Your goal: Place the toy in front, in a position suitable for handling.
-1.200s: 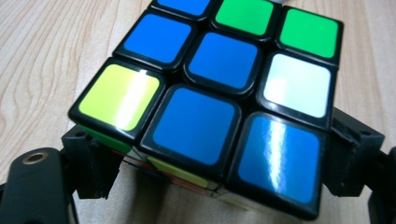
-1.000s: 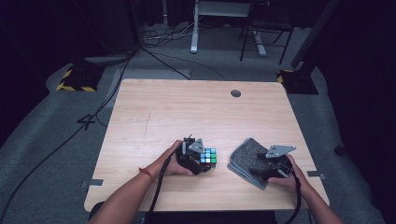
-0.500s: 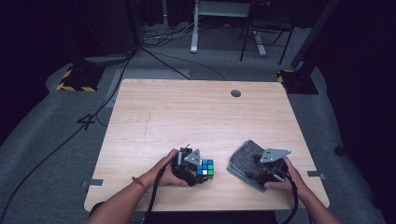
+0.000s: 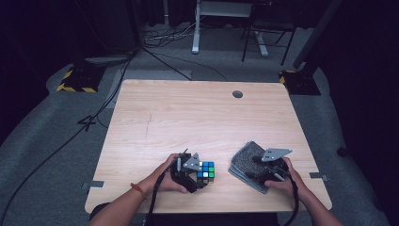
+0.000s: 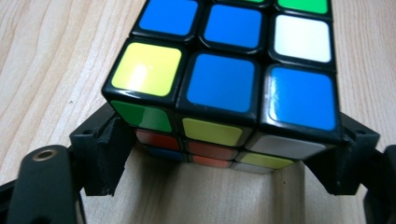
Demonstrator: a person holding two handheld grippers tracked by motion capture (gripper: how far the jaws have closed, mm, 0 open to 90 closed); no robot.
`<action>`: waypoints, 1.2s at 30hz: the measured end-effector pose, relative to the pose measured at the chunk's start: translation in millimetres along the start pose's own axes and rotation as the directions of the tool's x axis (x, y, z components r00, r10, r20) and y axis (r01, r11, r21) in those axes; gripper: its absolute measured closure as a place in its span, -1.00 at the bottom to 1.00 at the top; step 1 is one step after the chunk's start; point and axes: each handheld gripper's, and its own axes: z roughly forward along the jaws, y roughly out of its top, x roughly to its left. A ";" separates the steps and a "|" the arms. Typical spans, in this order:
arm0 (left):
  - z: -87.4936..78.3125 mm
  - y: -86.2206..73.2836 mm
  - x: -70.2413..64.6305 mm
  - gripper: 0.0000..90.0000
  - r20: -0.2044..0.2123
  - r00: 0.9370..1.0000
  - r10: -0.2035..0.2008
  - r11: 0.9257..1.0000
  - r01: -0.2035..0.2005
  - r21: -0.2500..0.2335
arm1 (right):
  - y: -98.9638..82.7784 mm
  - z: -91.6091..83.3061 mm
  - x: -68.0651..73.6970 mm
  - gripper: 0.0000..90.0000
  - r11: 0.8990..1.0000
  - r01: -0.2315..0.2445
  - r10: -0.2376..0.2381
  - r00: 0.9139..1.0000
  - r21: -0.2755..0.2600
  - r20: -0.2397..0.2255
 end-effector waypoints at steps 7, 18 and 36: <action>2.2 2.3 3.4 -0.66 -0.013 1.000 -0.014 1.000 0.014 0.004 | 3.4 -1.3 2.8 0.34 1.000 0.011 -0.011 1.000 -0.002 -0.011; 6.3 7.4 6.0 -0.47 0.010 1.000 0.016 1.000 -0.016 -0.017 | 6.2 -3.1 6.1 0.66 0.999 0.041 -0.041 0.999 0.003 -0.008; 4.6 11.7 3.3 -0.26 0.032 0.999 0.031 1.000 -0.031 0.002 | 28.6 -32.6 16.0 0.72 0.986 0.078 -0.083 0.996 -0.151 -0.023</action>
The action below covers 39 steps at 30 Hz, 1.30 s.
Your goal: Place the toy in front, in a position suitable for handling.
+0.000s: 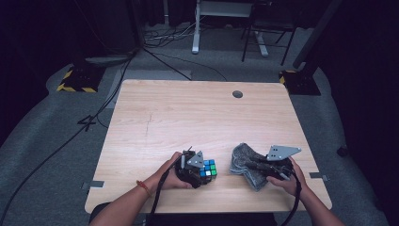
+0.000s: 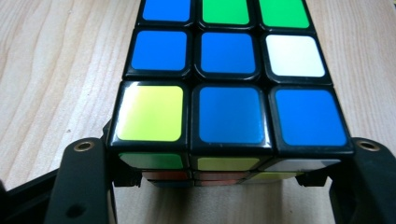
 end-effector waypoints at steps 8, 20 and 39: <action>-7.2 3.7 1.1 -0.25 -0.021 1.000 0.013 1.000 -0.014 -0.001 | 6.5 -0.4 4.7 0.72 1.000 0.020 -0.020 1.000 -0.019 -0.009; -11.3 14.5 -0.9 -0.25 -0.032 0.999 0.035 0.999 -0.034 0.022 | 39.4 9.3 21.5 0.71 0.994 0.089 -0.092 0.994 -0.056 -0.051; -9.3 20.7 -6.9 -0.25 -0.085 0.995 0.054 0.998 -0.049 0.050 | 80.6 60.9 55.1 0.70 0.976 0.219 -0.213 0.965 0.021 -0.150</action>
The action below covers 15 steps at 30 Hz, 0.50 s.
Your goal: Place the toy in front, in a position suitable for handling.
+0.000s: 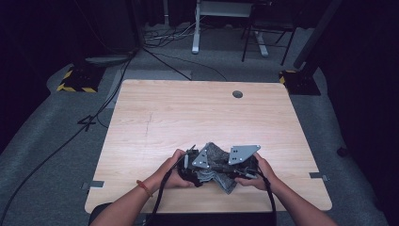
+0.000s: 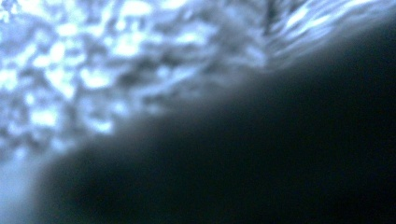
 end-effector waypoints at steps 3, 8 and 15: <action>1.2 -1.0 -0.5 -0.25 -0.016 1.000 0.003 1.000 -0.003 0.021 | -2.8 3.3 -2.0 0.70 1.000 0.000 -0.001 1.000 0.020 0.027; -4.1 -2.7 -2.2 -0.25 -0.011 1.000 -0.001 1.000 0.001 0.007 | -12.7 -0.9 -9.7 0.71 0.998 -0.014 0.009 0.996 0.055 0.094; -13.4 -3.0 -2.8 -0.25 -0.022 1.000 -0.007 1.000 0.007 -0.018 | -25.1 -9.8 -9.0 0.71 0.998 -0.037 0.033 0.996 0.042 0.083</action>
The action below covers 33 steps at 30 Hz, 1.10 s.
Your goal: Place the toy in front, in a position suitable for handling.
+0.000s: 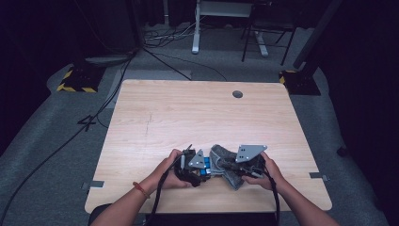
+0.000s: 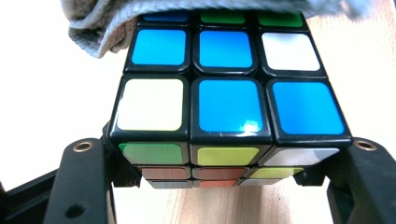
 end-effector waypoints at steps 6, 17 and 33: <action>5.6 6.0 -3.4 -0.25 0.004 1.000 0.016 1.000 -0.016 0.016 | 16.7 -4.3 15.7 0.71 0.998 0.047 -0.048 0.999 -0.052 -0.023; 9.1 9.3 -6.8 -0.25 0.004 1.000 0.009 1.000 -0.009 -0.004 | 35.7 6.8 27.1 0.70 0.992 0.091 -0.095 0.995 -0.091 -0.038; -0.2 5.3 -7.8 -0.25 0.010 1.000 0.012 1.000 -0.012 -0.011 | 0.6 -3.2 1.4 0.71 0.999 -0.025 0.026 1.000 -0.048 0.008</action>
